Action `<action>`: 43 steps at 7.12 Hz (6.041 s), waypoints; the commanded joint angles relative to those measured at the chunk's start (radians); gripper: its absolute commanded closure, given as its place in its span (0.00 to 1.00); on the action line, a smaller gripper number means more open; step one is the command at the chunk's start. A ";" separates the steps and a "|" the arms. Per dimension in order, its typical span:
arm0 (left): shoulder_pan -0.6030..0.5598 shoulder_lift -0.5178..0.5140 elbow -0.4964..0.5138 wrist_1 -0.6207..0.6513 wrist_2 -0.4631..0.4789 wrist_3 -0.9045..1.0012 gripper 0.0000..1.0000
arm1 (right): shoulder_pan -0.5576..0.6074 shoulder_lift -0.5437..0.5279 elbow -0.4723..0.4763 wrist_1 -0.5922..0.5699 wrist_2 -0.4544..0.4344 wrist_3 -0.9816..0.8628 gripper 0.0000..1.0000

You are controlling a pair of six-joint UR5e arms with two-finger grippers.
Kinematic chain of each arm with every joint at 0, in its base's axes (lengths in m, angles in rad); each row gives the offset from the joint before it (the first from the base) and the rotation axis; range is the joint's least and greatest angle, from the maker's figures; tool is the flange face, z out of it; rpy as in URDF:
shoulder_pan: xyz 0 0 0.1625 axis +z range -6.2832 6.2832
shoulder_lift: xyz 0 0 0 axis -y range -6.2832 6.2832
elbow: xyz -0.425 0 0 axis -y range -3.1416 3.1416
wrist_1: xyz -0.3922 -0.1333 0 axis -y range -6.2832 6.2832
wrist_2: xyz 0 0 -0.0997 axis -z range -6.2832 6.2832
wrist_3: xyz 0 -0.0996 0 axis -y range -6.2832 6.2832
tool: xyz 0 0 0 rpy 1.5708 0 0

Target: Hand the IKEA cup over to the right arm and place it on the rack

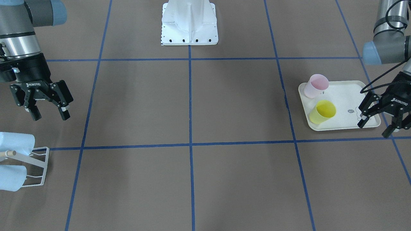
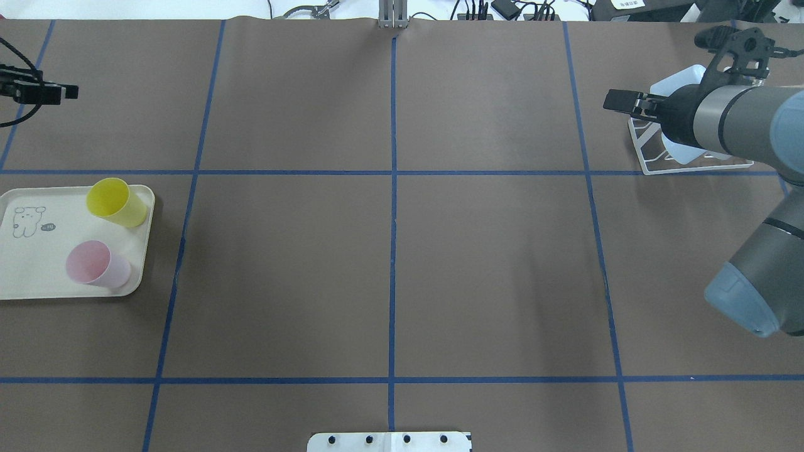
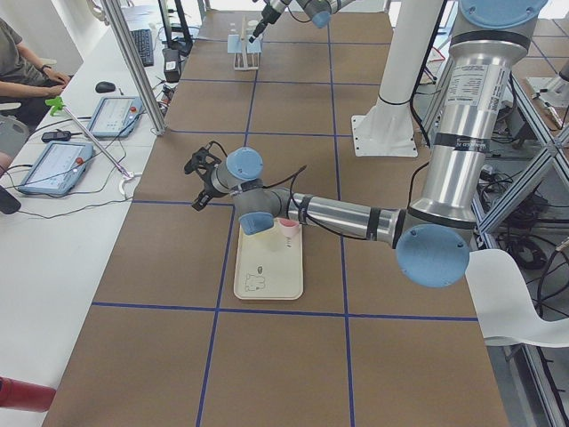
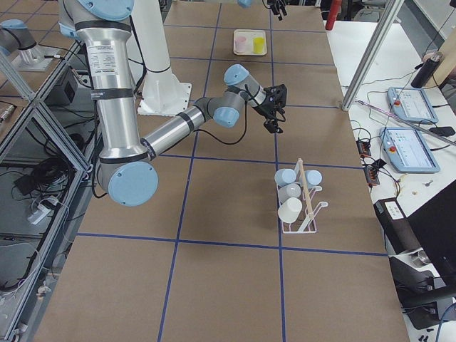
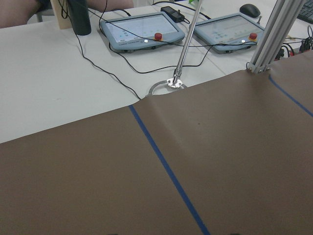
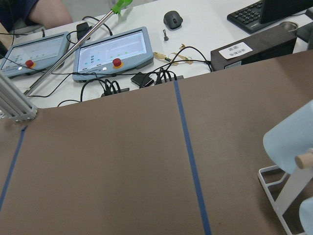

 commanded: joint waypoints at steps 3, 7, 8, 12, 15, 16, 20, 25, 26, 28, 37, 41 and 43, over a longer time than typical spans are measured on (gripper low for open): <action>0.011 0.040 -0.171 0.562 -0.048 0.144 0.18 | -0.051 -0.002 0.029 0.001 0.016 0.054 0.00; 0.189 0.063 -0.179 0.601 -0.109 0.090 0.01 | -0.054 -0.003 0.035 0.001 0.013 0.054 0.00; 0.189 0.063 -0.172 0.609 -0.113 0.086 0.03 | -0.056 -0.006 0.035 0.001 0.013 0.054 0.00; 0.190 0.044 -0.126 0.609 -0.156 0.064 0.12 | -0.060 -0.009 0.033 0.001 0.009 0.054 0.00; 0.164 0.033 -0.130 0.609 -0.156 0.064 0.17 | -0.062 -0.014 0.033 0.001 0.002 0.054 0.00; 0.164 0.031 -0.125 0.609 -0.156 0.064 0.19 | -0.062 -0.015 0.032 0.001 0.000 0.054 0.00; 0.164 -0.039 -0.044 0.595 -0.148 0.035 0.29 | -0.065 -0.020 0.032 0.001 -0.006 0.055 0.00; 0.169 -0.042 -0.024 0.594 -0.148 0.032 0.78 | -0.065 -0.020 0.033 0.001 -0.006 0.055 0.00; 0.169 -0.042 -0.026 0.594 -0.148 0.032 1.00 | -0.065 -0.020 0.033 0.001 -0.006 0.055 0.00; 0.169 -0.041 -0.048 0.598 -0.146 0.032 1.00 | -0.065 -0.020 0.035 0.001 -0.007 0.055 0.00; 0.264 -0.372 -0.180 0.286 -0.139 -0.842 1.00 | -0.241 0.153 0.071 0.011 -0.047 0.505 0.00; 0.388 -0.375 -0.012 -0.362 0.161 -1.277 1.00 | -0.275 0.210 0.138 0.151 0.044 0.840 0.00; 0.429 -0.378 0.066 -0.617 0.267 -1.423 1.00 | -0.275 0.215 0.136 0.255 0.060 0.993 0.00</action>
